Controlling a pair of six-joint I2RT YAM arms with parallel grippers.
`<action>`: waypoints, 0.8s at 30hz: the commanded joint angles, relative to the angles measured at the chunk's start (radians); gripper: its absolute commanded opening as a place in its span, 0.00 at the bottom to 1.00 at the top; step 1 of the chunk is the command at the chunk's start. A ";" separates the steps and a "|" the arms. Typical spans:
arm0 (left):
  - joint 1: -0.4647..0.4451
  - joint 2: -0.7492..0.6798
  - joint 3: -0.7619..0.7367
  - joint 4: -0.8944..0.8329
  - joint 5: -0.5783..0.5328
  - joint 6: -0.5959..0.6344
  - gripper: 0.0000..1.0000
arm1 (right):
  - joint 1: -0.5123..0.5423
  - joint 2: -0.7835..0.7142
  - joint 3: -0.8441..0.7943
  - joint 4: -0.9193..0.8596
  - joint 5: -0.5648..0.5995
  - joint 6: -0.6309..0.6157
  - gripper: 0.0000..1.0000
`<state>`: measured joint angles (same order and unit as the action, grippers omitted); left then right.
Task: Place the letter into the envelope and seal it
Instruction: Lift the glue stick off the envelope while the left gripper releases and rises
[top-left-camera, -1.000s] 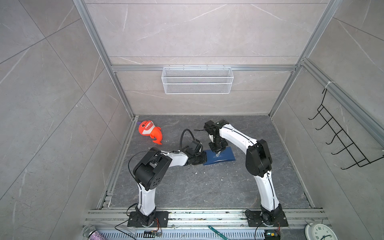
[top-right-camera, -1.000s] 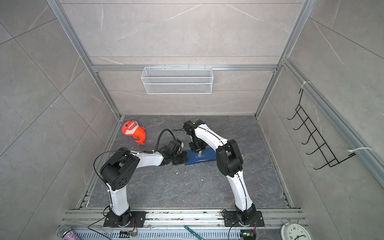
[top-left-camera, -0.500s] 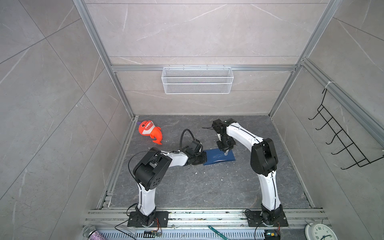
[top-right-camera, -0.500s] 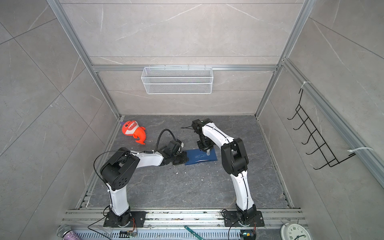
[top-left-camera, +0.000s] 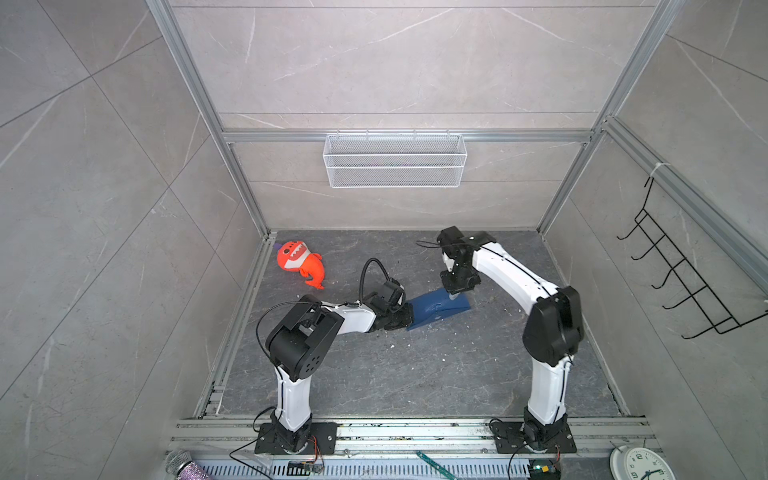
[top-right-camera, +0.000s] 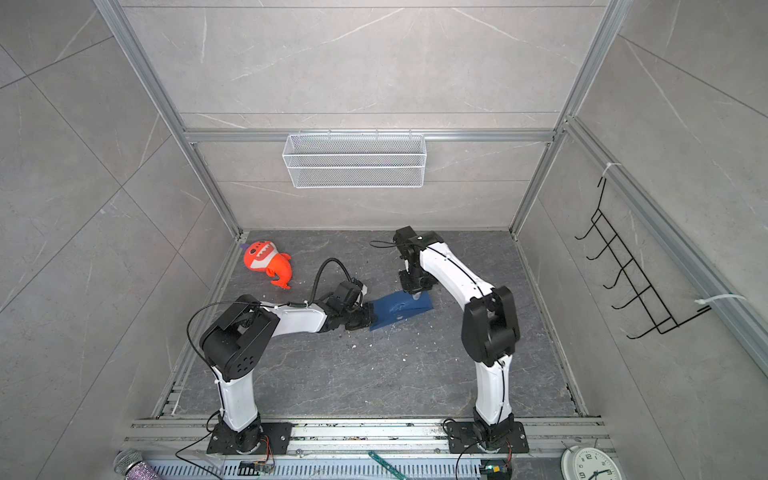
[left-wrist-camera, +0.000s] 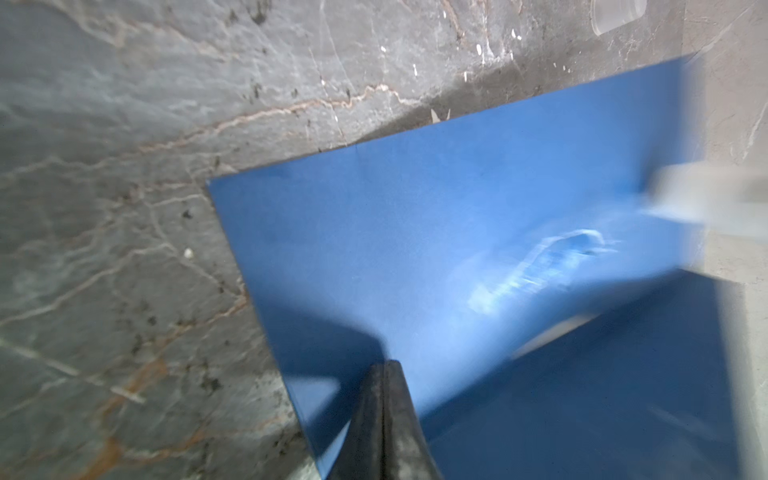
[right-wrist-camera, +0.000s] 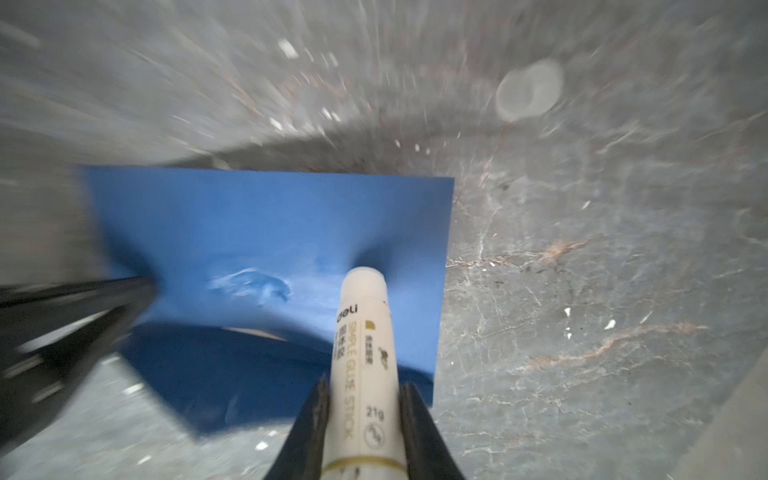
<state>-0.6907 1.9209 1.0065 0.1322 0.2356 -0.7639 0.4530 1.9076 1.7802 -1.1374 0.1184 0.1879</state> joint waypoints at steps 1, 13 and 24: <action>-0.005 0.034 -0.051 -0.159 -0.084 -0.007 0.00 | 0.002 -0.206 -0.060 0.133 -0.054 0.019 0.00; -0.010 -0.190 0.025 -0.171 -0.133 0.041 0.09 | 0.003 -0.681 -0.435 0.558 -0.259 0.111 0.00; -0.009 -0.668 0.017 -0.078 -0.131 -0.031 0.76 | 0.003 -1.004 -0.861 1.137 -0.308 0.185 0.00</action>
<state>-0.7017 1.3437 1.0523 -0.0093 0.0963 -0.7345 0.4538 0.9421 0.9974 -0.2584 -0.1463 0.3382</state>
